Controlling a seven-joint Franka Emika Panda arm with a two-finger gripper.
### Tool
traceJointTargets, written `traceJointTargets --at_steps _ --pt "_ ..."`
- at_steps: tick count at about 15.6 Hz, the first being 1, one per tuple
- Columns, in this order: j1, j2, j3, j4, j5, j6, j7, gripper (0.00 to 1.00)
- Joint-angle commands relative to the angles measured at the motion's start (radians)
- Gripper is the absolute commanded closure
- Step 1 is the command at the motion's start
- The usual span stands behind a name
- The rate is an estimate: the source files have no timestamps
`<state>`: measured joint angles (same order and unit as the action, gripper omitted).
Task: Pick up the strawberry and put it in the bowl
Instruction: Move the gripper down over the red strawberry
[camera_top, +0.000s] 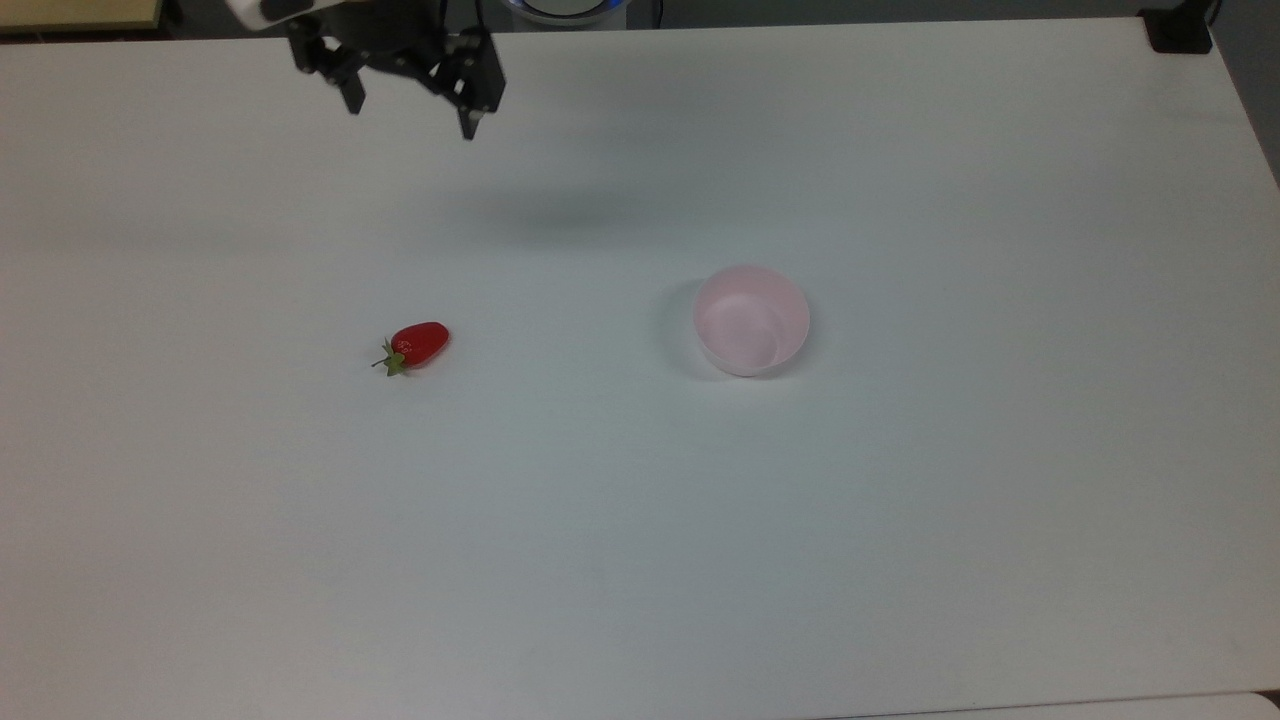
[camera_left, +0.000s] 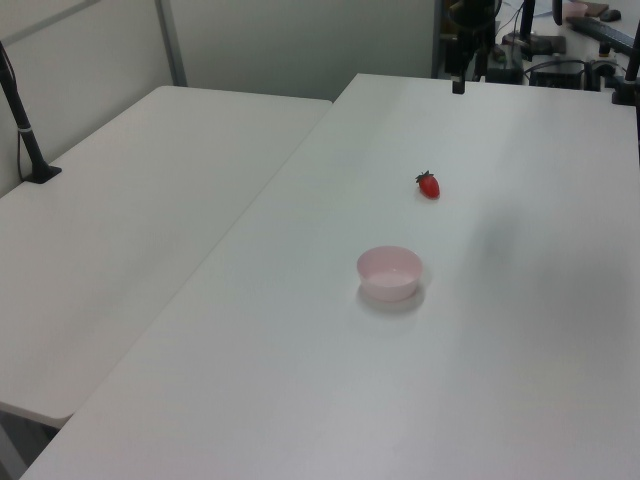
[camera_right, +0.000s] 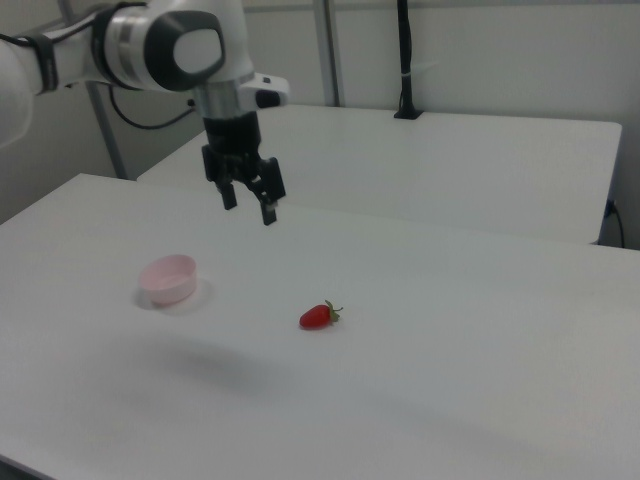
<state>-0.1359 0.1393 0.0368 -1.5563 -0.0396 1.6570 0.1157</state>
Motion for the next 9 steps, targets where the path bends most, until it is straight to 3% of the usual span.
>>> traceJointTargets --at_steps 1,5,9 --pt "-0.045 0.057 -0.006 -0.027 0.012 0.084 0.012 0.0" --pt "-0.073 0.167 -0.008 -0.027 0.01 0.184 0.031 0.0" --pt "-0.07 0.249 -0.008 -0.031 -0.019 0.256 0.143 0.05"
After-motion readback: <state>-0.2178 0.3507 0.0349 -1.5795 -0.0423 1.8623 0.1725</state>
